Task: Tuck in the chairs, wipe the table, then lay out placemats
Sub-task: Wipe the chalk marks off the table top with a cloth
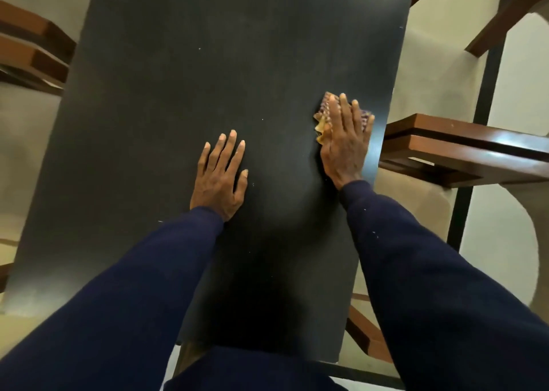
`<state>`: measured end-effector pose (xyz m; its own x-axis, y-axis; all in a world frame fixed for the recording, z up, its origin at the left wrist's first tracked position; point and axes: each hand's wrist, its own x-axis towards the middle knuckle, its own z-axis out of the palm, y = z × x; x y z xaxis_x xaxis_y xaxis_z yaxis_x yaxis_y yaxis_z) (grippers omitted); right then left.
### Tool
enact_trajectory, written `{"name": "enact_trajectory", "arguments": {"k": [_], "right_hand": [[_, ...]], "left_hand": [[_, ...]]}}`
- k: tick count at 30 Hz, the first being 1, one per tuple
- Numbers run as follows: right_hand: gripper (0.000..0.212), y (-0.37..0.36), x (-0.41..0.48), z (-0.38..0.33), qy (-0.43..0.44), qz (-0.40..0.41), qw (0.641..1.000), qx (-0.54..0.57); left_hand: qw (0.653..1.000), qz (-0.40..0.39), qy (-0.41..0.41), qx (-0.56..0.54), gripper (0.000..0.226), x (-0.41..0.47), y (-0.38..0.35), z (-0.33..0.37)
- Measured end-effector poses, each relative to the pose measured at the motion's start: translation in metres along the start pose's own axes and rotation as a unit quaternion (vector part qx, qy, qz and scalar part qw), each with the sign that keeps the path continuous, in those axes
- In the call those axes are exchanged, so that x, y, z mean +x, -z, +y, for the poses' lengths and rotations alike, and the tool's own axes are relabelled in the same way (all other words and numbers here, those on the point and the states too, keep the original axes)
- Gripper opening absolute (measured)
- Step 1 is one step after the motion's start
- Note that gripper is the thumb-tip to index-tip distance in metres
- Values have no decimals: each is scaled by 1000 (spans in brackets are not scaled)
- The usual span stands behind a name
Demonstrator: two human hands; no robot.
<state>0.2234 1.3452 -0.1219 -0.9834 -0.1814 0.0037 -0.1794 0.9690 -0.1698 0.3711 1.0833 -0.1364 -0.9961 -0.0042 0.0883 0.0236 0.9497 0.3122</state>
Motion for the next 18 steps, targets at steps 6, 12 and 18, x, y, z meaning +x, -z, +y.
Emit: {"name": "enact_trajectory", "arguments": {"k": [6,12,18], "right_hand": [[81,-2,-54,-32,275,-29,961,3],[76,11,-100,38,372,-79,925,6],[62,2,-27,12,64,0,998,-2]], "left_hand": [[1000,10,1,-8,61,0,0,0],[1000,22,1,-16,61,0,-2,0],[1000,17,3,-12,61,-1,-1,-1]]}}
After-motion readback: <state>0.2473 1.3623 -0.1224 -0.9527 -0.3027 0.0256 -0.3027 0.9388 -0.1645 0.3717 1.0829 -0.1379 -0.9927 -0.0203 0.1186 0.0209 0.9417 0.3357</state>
